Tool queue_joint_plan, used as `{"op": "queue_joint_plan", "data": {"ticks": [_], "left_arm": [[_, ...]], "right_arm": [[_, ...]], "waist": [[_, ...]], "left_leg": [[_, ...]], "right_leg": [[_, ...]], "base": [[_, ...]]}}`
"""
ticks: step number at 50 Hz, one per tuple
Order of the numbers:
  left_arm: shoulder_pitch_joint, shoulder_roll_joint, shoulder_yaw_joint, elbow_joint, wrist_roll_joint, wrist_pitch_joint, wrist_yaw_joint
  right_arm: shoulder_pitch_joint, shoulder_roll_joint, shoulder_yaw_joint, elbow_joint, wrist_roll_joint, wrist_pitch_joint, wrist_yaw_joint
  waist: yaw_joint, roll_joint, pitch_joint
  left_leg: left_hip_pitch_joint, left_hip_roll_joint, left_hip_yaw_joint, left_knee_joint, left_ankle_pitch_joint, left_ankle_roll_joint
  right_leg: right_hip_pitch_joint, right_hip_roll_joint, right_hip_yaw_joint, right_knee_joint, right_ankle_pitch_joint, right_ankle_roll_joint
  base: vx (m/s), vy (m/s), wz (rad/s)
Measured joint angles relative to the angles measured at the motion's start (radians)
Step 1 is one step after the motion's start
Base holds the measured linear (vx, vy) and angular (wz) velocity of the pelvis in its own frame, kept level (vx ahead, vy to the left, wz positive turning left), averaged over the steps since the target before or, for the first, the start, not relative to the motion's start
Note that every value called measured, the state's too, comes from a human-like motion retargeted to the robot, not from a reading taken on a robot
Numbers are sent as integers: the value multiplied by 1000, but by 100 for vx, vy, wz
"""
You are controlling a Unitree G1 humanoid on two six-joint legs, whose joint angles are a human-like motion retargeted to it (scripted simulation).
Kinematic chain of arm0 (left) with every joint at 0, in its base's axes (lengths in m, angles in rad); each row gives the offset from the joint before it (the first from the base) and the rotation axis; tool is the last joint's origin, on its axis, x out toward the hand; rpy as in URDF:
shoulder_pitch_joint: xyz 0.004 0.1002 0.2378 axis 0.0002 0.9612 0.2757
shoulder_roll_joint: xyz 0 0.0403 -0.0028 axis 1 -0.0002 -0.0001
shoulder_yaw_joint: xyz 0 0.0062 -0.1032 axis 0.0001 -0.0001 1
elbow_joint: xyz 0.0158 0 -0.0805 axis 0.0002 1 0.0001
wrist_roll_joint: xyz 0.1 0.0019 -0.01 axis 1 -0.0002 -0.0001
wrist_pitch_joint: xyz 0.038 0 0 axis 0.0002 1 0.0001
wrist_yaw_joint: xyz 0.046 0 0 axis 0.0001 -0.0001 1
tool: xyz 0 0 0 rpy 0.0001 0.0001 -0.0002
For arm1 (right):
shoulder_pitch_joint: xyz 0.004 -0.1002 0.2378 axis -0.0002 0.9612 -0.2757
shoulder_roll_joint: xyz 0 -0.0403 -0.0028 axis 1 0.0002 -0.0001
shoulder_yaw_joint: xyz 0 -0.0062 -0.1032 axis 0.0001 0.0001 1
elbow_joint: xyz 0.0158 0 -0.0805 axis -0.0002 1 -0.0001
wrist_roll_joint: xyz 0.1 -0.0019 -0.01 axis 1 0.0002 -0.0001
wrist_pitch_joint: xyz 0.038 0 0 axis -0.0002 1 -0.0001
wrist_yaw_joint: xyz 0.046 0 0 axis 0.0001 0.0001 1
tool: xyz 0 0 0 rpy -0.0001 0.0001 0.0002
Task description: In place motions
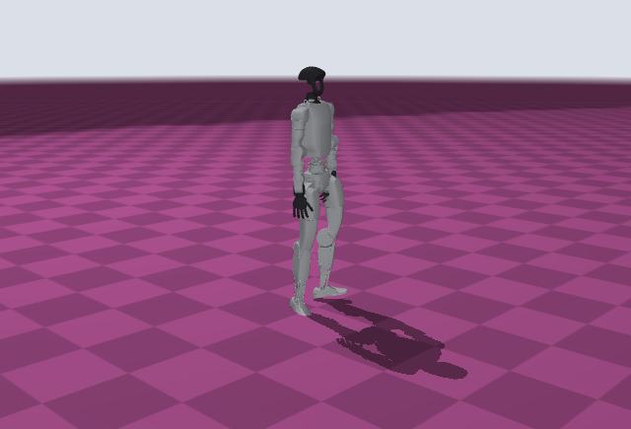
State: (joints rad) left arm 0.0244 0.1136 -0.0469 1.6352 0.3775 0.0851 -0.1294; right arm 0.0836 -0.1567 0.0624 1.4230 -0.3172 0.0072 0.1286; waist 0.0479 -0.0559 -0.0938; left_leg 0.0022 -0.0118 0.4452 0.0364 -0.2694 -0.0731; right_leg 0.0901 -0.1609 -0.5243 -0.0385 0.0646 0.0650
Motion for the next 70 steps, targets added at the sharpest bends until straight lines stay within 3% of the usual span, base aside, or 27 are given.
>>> {"op": "queue_joint_plan", "data": {"ticks": [4,17,25,35,37,39,45,51,60,65,70], "left_arm": [[-65,14,-50,-39,23,-9,-10],[-270,-6,-87,-468,-48,-90,-16],[-278,-34,-45,-451,-96,-116,-25],[-48,-29,124,-89,-68,-26,42],[27,-20,195,-32,-101,0,51],[113,-9,275,-5,-139,15,45],[377,30,423,-35,-163,17,-26],[473,73,430,18,-143,26,5],[241,40,288,65,-162,67,3],[-18,-10,156,-1,-160,63,-46],[-212,-72,103,-204,-185,11,-136]], "right_arm": [[38,-22,-25,1,-51,-34,-18],[189,-128,-210,232,7,36,-48],[185,-128,-244,277,92,71,-94],[-43,-1,-14,272,191,44,-107],[-102,24,53,208,188,33,-91],[-156,45,122,122,170,15,-72],[-289,76,250,-155,132,-56,-50],[-366,66,289,-284,89,-102,-60],[-230,41,222,-170,39,-88,-50],[-62,15,49,19,46,-24,-15],[87,-46,-156,229,148,19,4]], "waist": [[9,-7,9],[-4,-17,31],[-5,-3,39],[30,26,35],[-67,25,45],[25,29,38],[15,28,29],[9,20,27],[-7,1,19],[-9,-14,26],[-9,-21,36]], "left_leg": [[1,4,14,-1,-1,-1],[-11,-9,-2,3,-8,3],[-13,-7,-4,3,-13,3],[17,8,18,-11,-7,-1],[17,-13,-72,-12,8,8],[30,12,31,-19,-1,-4],[28,23,38,-23,8,-9],[29,27,39,-23,15,-12],[18,25,32,-18,16,-9],[6,18,11,-9,12,-3],[-10,8,-12,0,8,3]], "right_leg": [[-5,-3,13,5,1,1],[-10,-17,4,2,14,4],[-17,-14,7,1,19,5],[-19,7,29,4,14,-2],[9,11,-64,-19,26,-12],[-23,18,41,9,9,-10],[-36,29,59,12,-1,-9],[-36,32,63,14,-5,-8],[-27,28,43,8,-4,-5],[-6,16,10,0,-1,2],[4,4,-15,-4,1,7]], "base": [[-1,-1,-18],[0,0,1],[0,0,0],[0,0,12],[3,-3,97],[2,-2,-145],[1,-1,-6],[0,0,0],[0,0,0],[-2,0,18],[-1,1,9]]}}
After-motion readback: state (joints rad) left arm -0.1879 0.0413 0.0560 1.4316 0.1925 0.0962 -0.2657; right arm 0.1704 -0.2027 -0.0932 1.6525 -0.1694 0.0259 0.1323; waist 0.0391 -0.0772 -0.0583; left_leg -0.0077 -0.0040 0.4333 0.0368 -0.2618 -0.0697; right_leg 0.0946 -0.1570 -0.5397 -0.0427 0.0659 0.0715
